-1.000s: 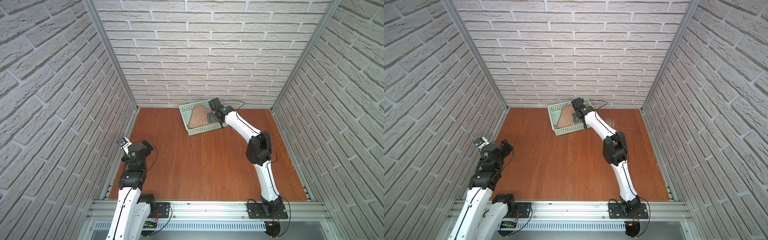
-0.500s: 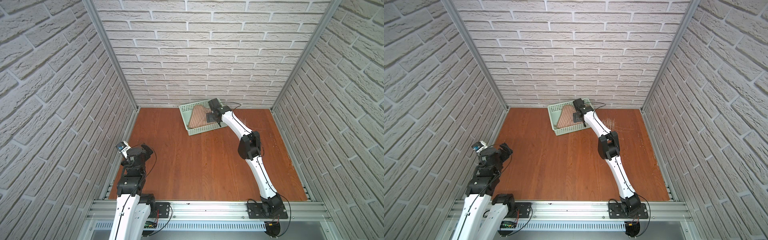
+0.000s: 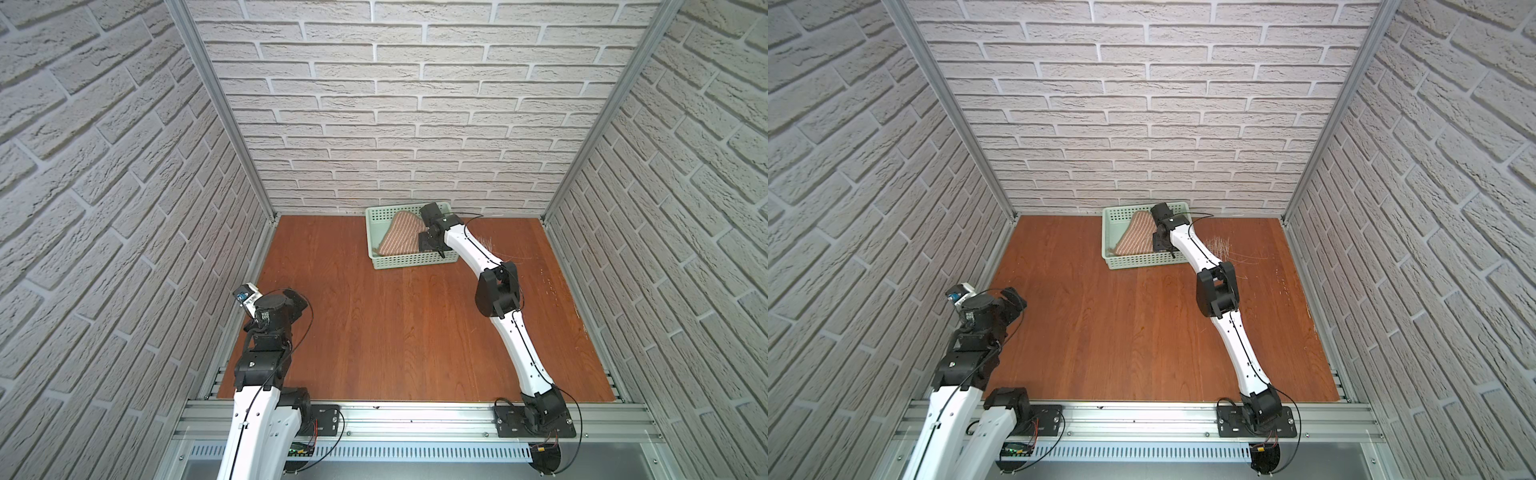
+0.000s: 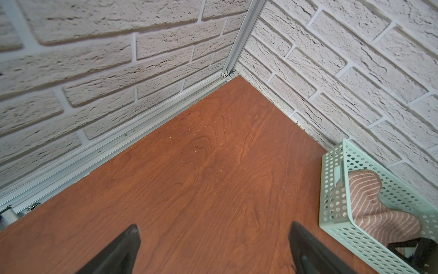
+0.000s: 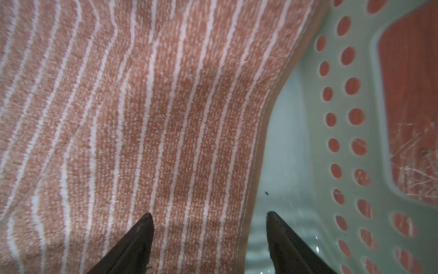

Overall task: Fold the square dishcloth
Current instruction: Pick up the cleaning item from the bin.

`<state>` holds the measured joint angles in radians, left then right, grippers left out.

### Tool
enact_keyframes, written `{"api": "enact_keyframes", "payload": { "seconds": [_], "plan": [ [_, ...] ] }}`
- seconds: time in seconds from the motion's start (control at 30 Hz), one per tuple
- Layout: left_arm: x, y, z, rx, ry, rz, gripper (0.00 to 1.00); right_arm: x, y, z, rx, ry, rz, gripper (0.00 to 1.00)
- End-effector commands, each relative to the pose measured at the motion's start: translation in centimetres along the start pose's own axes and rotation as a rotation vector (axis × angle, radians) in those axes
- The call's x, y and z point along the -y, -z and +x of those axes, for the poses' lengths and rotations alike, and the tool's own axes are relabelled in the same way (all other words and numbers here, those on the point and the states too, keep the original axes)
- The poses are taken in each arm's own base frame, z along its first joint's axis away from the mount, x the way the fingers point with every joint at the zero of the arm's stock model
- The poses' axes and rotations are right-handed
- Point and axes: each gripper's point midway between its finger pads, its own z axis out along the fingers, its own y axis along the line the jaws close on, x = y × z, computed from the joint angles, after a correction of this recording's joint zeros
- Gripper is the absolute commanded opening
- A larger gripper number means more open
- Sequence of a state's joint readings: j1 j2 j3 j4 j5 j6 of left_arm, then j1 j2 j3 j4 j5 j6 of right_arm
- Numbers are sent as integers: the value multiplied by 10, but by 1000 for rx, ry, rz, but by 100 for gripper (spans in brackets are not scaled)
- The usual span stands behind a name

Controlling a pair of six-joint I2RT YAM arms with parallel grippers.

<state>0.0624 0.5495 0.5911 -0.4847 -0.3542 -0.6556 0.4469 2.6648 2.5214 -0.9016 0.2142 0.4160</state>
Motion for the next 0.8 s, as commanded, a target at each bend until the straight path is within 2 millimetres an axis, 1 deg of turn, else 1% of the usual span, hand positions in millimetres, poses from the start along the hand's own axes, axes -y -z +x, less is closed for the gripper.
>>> {"api": "enact_keyframes", "payload": {
  "seconds": [0.0, 0.1, 0.17, 0.23, 0.27, 0.33, 0.4, 0.43, 0.5, 0.53, 0.63, 0.77],
  "plan": [
    [4, 7, -12, 26, 19, 14, 98, -7, 8, 24, -91, -55, -41, 72],
    [3, 10, -13, 34, 24, 14, 98, -8, -1, 28, -98, -63, -39, 69],
    [3, 13, -15, 40, 26, 16, 98, -6, -8, 32, -106, -59, -25, 61],
    [2, 15, -17, 47, 27, 14, 98, -4, -15, 34, -112, -51, -8, 48],
    [1, 16, -18, 52, 28, 12, 98, -4, -18, 35, -113, -46, -2, 39],
    [1, 18, -20, 58, 31, 15, 98, -3, -19, 31, -103, -37, 3, 23],
    [2, 18, -20, 59, 32, 20, 98, -5, -16, 23, -82, -27, -9, 8],
    [3, 18, -20, 57, 31, 21, 98, -7, -12, 17, -65, -20, -20, 4],
    [4, 18, -20, 54, 33, 23, 98, -11, 0, 2, -21, -5, -43, 3],
    [3, 18, -21, 53, 37, 20, 98, -13, 8, -6, 7, 2, -55, 3],
    [4, 18, -21, 51, 47, 21, 98, -17, 41, -35, 101, 18, -92, 3],
    [8, 22, -24, 62, 47, 49, 98, -18, 94, -70, 223, 29, -123, 3]
  ]
}}
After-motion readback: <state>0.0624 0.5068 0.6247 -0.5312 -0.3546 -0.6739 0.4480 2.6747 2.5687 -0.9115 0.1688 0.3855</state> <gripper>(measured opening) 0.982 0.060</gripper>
